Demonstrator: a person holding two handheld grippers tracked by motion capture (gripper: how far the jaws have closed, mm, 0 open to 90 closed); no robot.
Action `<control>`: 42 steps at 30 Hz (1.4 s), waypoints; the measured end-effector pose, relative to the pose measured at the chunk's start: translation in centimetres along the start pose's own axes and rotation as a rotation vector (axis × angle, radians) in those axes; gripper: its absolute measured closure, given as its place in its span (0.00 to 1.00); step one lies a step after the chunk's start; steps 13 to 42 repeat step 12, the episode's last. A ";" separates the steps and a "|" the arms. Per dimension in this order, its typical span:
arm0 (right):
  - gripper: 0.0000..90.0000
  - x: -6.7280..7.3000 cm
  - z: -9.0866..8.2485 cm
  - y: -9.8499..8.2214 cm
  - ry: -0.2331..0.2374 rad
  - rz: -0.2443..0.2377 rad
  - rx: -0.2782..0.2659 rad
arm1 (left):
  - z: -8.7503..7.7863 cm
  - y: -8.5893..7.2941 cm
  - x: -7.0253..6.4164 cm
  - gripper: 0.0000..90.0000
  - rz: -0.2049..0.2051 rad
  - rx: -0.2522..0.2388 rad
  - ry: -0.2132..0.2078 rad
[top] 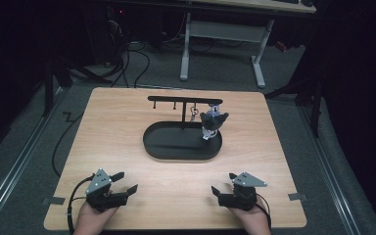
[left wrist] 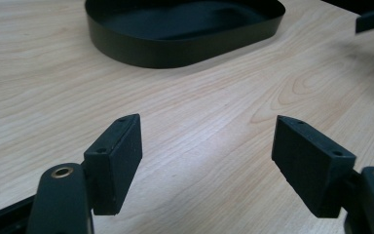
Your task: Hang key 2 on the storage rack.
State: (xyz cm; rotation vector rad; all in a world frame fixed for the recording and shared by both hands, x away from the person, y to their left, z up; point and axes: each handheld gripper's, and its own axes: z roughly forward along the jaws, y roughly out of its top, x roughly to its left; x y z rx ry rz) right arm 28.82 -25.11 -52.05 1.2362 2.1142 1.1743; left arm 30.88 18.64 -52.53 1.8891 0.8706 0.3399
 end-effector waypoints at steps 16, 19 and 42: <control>0.16 -0.7 0.1 -0.5 0.006 -0.030 -0.017 | 1.4 0.3 -1.9 0.29 0.067 0.034 -0.002; 0.16 -0.7 0.1 -0.5 0.006 -0.030 -0.017 | 1.4 0.3 -1.9 0.29 0.067 0.034 -0.002; 0.16 -0.7 0.1 -0.5 0.006 -0.030 -0.017 | 1.4 0.3 -1.9 0.29 0.067 0.034 -0.002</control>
